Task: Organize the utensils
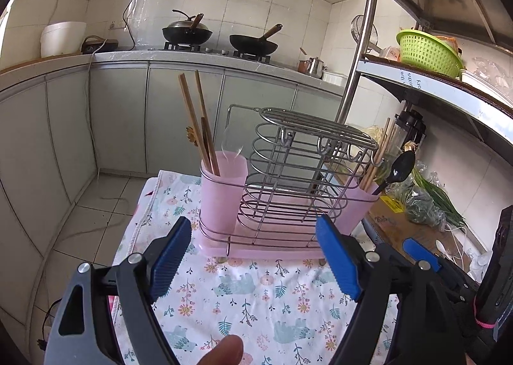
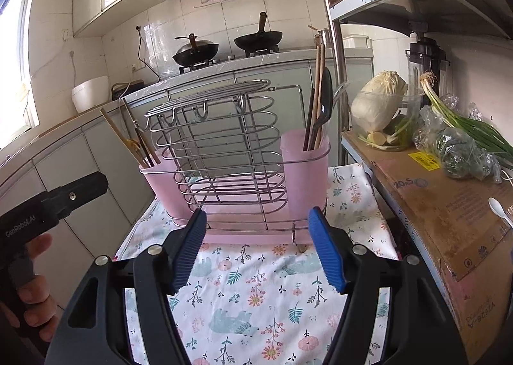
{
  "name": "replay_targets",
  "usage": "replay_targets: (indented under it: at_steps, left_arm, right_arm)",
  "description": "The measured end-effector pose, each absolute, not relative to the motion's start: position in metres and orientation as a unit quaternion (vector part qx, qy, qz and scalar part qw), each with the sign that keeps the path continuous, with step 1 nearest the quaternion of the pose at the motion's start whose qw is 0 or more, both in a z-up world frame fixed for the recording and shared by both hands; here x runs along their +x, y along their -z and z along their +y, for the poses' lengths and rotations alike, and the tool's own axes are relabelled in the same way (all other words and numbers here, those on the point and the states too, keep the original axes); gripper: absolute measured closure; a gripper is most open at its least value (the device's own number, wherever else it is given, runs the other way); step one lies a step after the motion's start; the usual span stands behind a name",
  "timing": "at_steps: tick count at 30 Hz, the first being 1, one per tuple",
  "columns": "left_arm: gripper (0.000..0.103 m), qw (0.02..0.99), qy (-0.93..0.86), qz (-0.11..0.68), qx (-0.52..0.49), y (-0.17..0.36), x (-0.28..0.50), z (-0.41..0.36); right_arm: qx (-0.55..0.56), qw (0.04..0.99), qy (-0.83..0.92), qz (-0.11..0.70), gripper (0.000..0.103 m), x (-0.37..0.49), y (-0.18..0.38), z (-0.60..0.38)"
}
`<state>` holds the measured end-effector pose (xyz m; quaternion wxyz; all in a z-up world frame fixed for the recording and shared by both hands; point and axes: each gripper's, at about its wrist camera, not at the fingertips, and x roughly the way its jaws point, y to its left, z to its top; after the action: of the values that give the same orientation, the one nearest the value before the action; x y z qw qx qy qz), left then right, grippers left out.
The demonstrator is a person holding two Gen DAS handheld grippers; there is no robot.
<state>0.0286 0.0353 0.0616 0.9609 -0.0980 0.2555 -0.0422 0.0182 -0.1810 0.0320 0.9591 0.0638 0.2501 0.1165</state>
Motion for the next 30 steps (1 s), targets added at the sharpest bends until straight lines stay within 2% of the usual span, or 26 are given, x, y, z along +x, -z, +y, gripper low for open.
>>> replay_targets:
  at_steps: [9,30]
  left_arm:
    - [0.025,0.951,0.047,0.291,-0.095,-0.042,0.039,0.028]
    - [0.027,0.946,0.042,0.31,-0.08,-0.036,0.043,0.025]
  right_arm:
    - [0.051,0.956,-0.115,0.266,0.035,0.022,-0.025,-0.179]
    - [0.043,0.954,-0.11,0.277,0.035,0.025,-0.022,-0.177]
